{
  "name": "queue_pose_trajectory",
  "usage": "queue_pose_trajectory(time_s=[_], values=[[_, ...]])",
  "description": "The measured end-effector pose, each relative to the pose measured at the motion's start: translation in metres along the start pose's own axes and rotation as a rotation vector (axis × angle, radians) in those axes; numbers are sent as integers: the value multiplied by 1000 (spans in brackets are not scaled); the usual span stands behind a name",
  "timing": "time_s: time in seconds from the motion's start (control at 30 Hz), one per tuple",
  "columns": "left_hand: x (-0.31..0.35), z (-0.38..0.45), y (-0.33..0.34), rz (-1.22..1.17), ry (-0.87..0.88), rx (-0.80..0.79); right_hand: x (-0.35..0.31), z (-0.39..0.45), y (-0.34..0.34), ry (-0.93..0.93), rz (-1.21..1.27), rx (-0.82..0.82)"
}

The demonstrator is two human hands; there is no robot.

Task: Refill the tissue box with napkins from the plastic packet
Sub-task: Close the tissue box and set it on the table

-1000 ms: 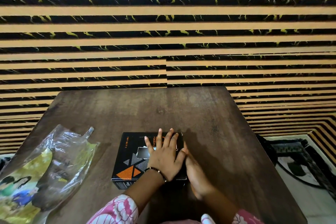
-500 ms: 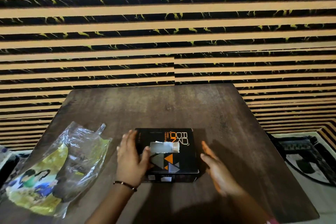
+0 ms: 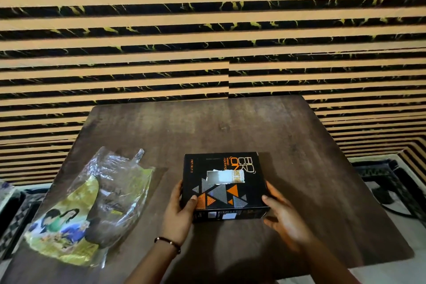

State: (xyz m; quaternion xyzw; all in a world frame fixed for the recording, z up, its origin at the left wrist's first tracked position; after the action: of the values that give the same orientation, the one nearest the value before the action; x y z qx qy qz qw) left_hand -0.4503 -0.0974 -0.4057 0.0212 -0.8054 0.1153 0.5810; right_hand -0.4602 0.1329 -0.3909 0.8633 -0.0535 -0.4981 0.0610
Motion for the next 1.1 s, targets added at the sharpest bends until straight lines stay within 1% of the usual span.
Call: queue_pose_trajectory(time_s=[0.17, 0.37, 0.53, 0.67, 0.77, 0.87, 0.97, 1.1], values=[[10, 11, 7, -21, 76, -24, -10, 10, 3, -6, 91, 75], [40, 71, 24, -48, 95, -28, -57, 66, 3, -32, 79, 54], [69, 139, 40, -143, 35, -33, -94, 134, 6, -23, 79, 31], [75, 189, 45, -225, -47, -58, -115, 180, 4, -25, 75, 11], [81, 217, 47, -191, -12, -23, -124, 209, 2, -48, 35, -17], [90, 244, 51, -139, 19, 54, -134, 239, 6, -71, -1, -31], [95, 266, 56, -130, 33, 124, -142, 266, 12, -86, -13, -30], [99, 280, 60, -89, 62, 178, -147, 288, 15, -96, -61, -18]])
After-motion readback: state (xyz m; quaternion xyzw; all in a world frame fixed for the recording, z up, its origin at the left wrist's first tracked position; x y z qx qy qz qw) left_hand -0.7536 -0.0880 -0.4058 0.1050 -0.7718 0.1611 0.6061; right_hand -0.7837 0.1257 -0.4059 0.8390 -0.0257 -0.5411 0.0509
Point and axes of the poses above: each hand's wrist, its own z-axis towards the middle knuckle, its own y-axis out of the palm, x = y × z, the point moved 1 cm from there along z, towards the middle knuckle, and after that the axes turned 3 degrees about z, right-handed, at the moved point
